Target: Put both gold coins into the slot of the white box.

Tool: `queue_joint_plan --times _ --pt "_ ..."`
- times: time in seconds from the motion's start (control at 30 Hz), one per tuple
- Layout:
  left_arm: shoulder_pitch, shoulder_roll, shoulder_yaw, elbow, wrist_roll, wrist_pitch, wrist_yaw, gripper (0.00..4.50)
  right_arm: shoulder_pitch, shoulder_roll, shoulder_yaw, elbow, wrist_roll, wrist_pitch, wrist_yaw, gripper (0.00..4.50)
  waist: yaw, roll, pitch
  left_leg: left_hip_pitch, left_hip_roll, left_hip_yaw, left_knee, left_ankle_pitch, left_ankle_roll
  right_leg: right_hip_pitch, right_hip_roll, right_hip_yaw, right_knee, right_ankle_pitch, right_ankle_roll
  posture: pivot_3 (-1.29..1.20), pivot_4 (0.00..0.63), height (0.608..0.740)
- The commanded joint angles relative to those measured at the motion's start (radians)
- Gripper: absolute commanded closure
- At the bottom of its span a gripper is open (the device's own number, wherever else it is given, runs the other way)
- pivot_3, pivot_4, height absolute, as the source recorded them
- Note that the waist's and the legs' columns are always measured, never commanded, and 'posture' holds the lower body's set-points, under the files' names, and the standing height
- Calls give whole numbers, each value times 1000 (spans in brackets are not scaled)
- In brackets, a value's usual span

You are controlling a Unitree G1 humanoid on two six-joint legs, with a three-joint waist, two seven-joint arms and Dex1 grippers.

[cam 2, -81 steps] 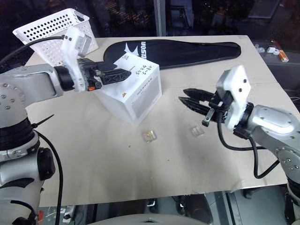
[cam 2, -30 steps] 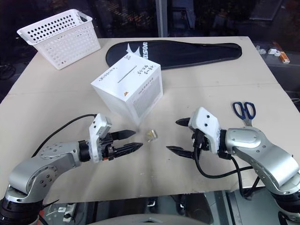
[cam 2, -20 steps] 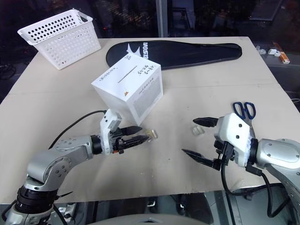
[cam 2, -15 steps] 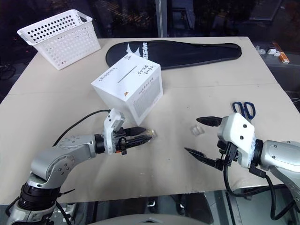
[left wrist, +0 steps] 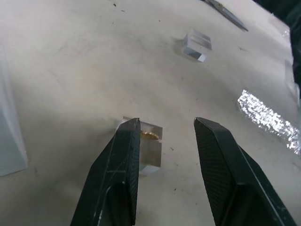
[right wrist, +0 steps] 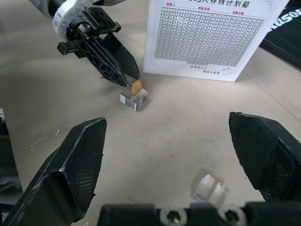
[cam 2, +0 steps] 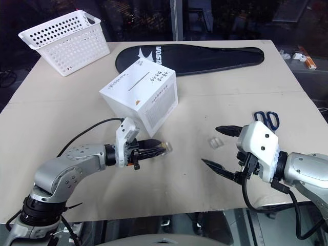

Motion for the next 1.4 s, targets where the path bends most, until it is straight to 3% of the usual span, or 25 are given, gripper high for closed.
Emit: queue_joint_plan --times 0.03,0.37,1.07,1.2,1.4 --pt "5 14 -12 -39 37 -57 -18 2670 -14 -13 -6 -30 20 -5 -18 0 0 0 0 0 0 0 0 0 0 0 0 0 0 0 0 0 150 738" --pt "47 75 -88 0 185 -228 -114 2670 -14 -23 -1 -30 39 -9 -39 0 2 0 0 0 0 0 0 0 0 0 0 0 0 0 0 0 150 738" --pt "8 17 -111 108 330 -347 -126 2670 11 -31 -8 -47 42 -14 -65 0 1 0 0 0 0 0 0 0 0 0 0 0 0 0 0 0 150 738" --pt "12 2 -96 112 324 -340 -124 2670 16 -32 -9 -49 41 -14 -66 0 1 0 0 0 0 0 0 0 0 0 0 0 0 0 0 0 150 738" --pt "14 3 -15 88 165 -237 -199 2670 18 -31 -6 -49 41 -16 -66 0 0 0 0 0 0 0 0 0 0 0 0 0 0 0 0 0 150 738"
